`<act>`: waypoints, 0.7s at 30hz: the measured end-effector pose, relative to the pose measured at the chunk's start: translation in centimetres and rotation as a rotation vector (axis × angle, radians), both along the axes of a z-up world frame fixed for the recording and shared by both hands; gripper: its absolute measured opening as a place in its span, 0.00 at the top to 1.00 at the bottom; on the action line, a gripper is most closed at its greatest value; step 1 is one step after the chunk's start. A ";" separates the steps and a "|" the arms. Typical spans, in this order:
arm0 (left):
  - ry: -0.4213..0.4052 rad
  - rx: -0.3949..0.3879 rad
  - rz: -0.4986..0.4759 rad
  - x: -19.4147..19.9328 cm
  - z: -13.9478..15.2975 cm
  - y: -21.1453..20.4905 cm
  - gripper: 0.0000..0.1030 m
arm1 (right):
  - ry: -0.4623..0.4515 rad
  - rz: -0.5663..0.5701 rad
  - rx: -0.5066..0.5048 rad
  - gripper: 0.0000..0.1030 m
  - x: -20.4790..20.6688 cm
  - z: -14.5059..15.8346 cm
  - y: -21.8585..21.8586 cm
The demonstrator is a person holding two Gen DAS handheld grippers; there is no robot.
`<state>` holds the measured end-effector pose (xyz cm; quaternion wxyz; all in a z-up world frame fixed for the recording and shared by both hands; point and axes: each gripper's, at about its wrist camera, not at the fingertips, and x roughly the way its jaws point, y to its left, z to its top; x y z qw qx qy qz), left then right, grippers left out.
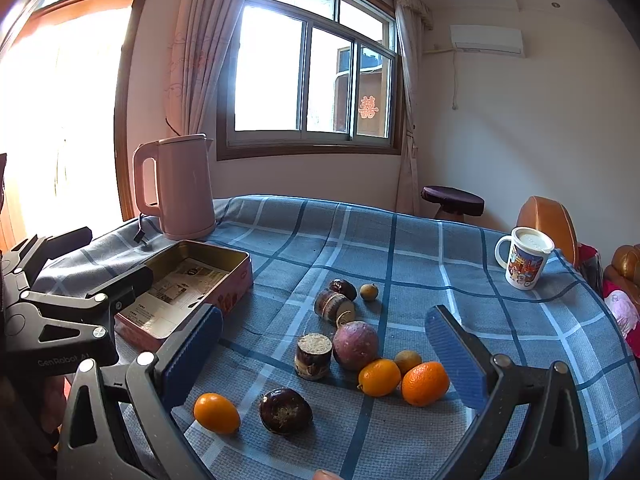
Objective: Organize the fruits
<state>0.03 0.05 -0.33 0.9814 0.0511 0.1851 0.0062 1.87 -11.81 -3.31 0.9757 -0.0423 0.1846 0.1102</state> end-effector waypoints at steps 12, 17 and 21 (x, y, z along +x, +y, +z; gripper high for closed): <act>0.005 0.007 0.002 0.0 -0.2 -0.1 0.00 | 0.007 0.005 0.001 0.01 0.1 -0.3 0.1; 0.006 0.008 0.003 0.0 -0.2 -0.1 0.00 | 0.007 0.006 0.001 0.01 0.1 -0.2 0.1; 0.006 0.007 0.003 0.0 -0.2 -0.1 0.00 | 0.007 0.006 0.001 0.01 0.2 -0.3 0.1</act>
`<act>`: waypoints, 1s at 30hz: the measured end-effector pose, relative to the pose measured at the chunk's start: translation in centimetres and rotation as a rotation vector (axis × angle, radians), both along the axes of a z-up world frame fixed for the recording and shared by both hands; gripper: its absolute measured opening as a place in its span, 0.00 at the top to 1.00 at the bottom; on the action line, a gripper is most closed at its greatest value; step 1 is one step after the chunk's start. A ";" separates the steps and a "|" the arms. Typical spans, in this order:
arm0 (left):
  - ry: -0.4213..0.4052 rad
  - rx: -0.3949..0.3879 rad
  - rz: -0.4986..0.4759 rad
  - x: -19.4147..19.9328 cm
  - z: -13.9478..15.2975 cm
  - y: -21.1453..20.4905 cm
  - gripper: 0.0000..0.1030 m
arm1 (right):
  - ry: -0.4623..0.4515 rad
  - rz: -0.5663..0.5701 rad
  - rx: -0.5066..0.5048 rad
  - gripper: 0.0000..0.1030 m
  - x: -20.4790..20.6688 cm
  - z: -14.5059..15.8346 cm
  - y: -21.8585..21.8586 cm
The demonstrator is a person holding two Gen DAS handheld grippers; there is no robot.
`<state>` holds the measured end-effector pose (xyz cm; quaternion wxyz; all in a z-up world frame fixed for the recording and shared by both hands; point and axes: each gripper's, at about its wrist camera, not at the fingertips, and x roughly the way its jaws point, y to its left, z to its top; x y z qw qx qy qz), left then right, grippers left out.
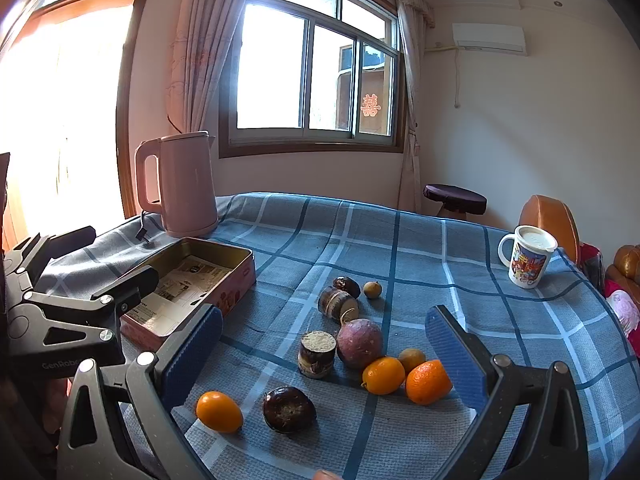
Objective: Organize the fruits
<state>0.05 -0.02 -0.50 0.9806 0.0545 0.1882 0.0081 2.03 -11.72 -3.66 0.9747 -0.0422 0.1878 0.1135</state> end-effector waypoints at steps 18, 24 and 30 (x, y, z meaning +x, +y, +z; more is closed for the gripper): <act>0.000 0.001 0.001 0.0 0.0 0.0 0.00 | 0.003 0.002 -0.002 0.01 0.0 -0.2 0.3; 0.003 0.002 0.001 0.0 0.0 0.0 0.00 | 0.007 0.005 -0.003 0.01 0.0 -0.5 0.4; 0.007 0.004 0.001 0.0 -0.4 -0.1 0.00 | 0.012 0.006 0.000 0.01 0.0 -0.5 0.2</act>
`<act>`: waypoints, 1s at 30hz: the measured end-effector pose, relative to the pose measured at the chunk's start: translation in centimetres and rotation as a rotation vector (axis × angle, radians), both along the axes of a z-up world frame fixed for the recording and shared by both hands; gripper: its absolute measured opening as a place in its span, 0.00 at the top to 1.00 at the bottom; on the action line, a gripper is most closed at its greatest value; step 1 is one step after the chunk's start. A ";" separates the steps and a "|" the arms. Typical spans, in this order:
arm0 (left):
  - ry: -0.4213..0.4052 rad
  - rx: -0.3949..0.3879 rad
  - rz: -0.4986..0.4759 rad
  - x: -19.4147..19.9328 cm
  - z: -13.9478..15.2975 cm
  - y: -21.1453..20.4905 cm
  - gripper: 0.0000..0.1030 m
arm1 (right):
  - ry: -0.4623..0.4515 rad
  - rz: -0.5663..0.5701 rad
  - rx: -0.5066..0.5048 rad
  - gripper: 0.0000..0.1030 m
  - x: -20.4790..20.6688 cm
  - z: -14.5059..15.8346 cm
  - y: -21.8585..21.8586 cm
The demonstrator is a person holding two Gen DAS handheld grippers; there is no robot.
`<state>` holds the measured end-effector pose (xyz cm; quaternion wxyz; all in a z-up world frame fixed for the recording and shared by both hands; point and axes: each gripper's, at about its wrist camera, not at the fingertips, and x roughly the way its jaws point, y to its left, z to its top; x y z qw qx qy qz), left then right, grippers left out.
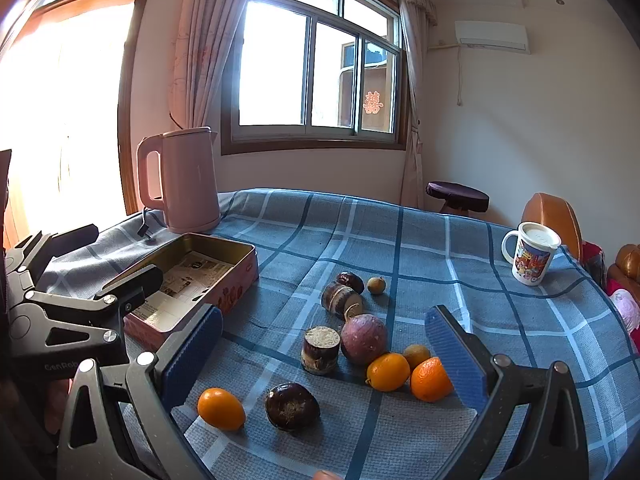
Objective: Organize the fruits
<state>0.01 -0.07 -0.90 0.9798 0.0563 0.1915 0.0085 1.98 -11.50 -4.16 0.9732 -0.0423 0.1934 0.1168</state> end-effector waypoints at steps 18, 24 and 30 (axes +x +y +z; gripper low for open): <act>0.148 -0.034 -0.126 0.6 -4.3 -1.8 0.00 | 0.113 -0.034 -0.001 0.01 1.5 -4.3 -2.3; 0.223 -0.020 -0.229 0.3 -6.2 -4.3 0.05 | 0.147 -0.033 -0.002 0.02 1.7 -5.6 -2.9; 0.294 -0.020 -0.321 0.3 -7.5 -5.5 0.20 | 0.191 -0.012 0.034 0.18 2.0 -6.6 -3.6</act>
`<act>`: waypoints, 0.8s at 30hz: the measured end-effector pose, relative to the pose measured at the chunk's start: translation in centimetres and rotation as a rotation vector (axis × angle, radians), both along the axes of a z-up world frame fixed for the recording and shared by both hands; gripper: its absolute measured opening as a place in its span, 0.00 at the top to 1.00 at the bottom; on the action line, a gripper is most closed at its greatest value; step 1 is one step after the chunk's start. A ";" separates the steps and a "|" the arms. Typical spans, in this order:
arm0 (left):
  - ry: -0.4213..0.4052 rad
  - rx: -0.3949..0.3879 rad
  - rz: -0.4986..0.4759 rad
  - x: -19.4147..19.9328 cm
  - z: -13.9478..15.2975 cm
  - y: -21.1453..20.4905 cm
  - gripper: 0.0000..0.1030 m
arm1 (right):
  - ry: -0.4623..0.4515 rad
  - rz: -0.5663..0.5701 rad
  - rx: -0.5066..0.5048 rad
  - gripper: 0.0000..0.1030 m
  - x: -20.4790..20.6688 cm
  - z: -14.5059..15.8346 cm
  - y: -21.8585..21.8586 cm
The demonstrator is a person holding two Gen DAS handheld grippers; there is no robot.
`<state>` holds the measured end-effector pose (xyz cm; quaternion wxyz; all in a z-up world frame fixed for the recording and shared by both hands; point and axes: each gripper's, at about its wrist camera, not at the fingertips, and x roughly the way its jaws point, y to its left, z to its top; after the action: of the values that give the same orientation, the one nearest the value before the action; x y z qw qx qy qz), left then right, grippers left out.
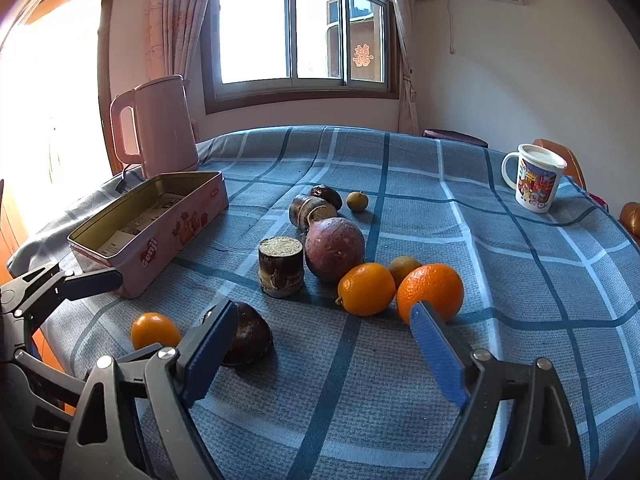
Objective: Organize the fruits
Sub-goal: 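Grasp the orange with the left tool while the right tool grasps the purple passion fruit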
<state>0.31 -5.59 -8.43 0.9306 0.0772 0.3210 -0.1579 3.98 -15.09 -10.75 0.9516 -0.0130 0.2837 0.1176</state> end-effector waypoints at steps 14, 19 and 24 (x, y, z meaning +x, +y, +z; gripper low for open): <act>-0.011 -0.040 -0.001 0.3 0.0 1.1 0.59 | 0.008 0.088 0.031 0.32 0.1 0.0 1.5; -0.155 -0.013 0.068 -1.0 2.2 2.3 0.59 | 0.042 0.134 0.044 0.39 0.6 -0.5 2.8; -0.154 -0.033 0.106 -0.1 2.5 3.7 0.59 | 0.077 0.148 0.022 0.39 1.1 -1.1 3.8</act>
<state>0.22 -1.90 -5.91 0.9608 0.0567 0.2493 -0.1074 5.04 -11.30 -11.87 0.9288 -0.0188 0.3169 0.1910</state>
